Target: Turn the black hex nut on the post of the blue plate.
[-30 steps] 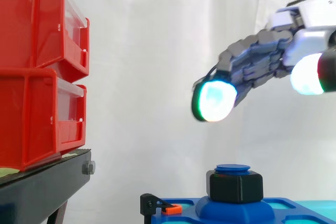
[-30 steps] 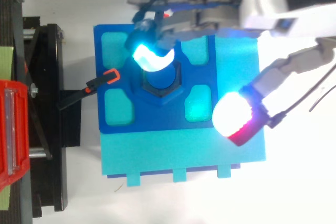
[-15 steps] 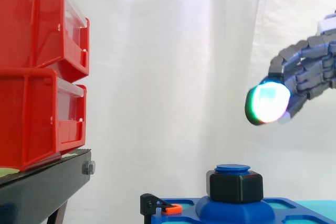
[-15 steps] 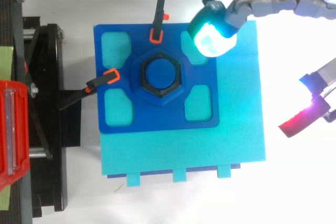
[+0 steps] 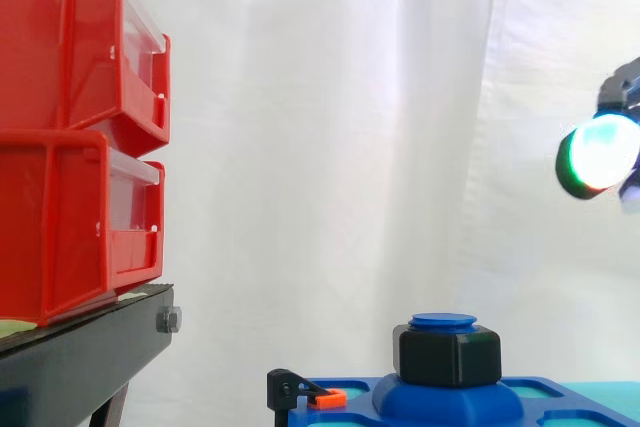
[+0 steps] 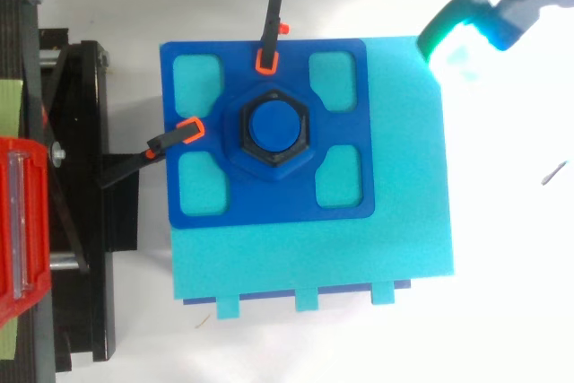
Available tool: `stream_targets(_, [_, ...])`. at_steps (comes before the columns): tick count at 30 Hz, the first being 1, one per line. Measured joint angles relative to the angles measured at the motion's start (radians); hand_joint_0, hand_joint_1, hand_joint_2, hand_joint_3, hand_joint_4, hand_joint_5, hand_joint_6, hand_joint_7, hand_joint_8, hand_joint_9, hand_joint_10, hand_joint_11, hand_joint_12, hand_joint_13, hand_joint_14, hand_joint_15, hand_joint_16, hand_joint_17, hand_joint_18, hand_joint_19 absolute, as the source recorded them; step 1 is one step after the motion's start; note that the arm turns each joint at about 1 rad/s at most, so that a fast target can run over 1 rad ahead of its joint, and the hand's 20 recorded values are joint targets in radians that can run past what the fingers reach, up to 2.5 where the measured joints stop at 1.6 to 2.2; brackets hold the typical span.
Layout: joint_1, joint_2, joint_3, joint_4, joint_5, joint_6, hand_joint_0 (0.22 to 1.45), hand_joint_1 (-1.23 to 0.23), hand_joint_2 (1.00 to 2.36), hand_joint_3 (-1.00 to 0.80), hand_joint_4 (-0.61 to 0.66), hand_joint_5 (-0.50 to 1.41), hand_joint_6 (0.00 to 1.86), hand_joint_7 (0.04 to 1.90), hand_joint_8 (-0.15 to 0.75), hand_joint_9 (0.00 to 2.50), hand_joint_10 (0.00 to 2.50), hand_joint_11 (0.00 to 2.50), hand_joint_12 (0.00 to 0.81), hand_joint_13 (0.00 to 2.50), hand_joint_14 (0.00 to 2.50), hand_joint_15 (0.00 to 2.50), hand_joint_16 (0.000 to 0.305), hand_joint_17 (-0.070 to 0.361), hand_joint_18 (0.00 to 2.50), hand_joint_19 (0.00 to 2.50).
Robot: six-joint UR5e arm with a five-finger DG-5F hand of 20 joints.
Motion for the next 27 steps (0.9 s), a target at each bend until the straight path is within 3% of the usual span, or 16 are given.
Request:
stream_targets(5, [0.019, 0.026, -0.108, 0.061, 0.049, 0.115, 0.46, -0.50, 1.00, -0.50, 0.17, -0.26, 0.50, 0.71, 0.251, 0.23, 0.00, 0.00, 0.363, 0.20, 0.00, 0.02, 0.056, 0.127, 0.28, 0.38])
stream_targets(12, [0.031, 0.029, -0.138, 0.073, 0.083, 0.280, 0.45, -0.50, 1.00, -0.50, 0.17, -0.26, 0.50, 0.72, 0.252, 0.24, 0.00, 0.00, 0.364, 0.20, 0.00, 0.02, 0.057, 0.128, 0.28, 0.38])
stream_targets(27, [0.033, 0.030, -0.139, 0.072, 0.086, 0.280, 0.45, -0.48, 1.00, -0.50, 0.18, -0.25, 0.50, 0.72, 0.244, 0.21, 0.00, 0.00, 0.359, 0.20, 0.00, 0.03, 0.057, 0.128, 0.26, 0.37])
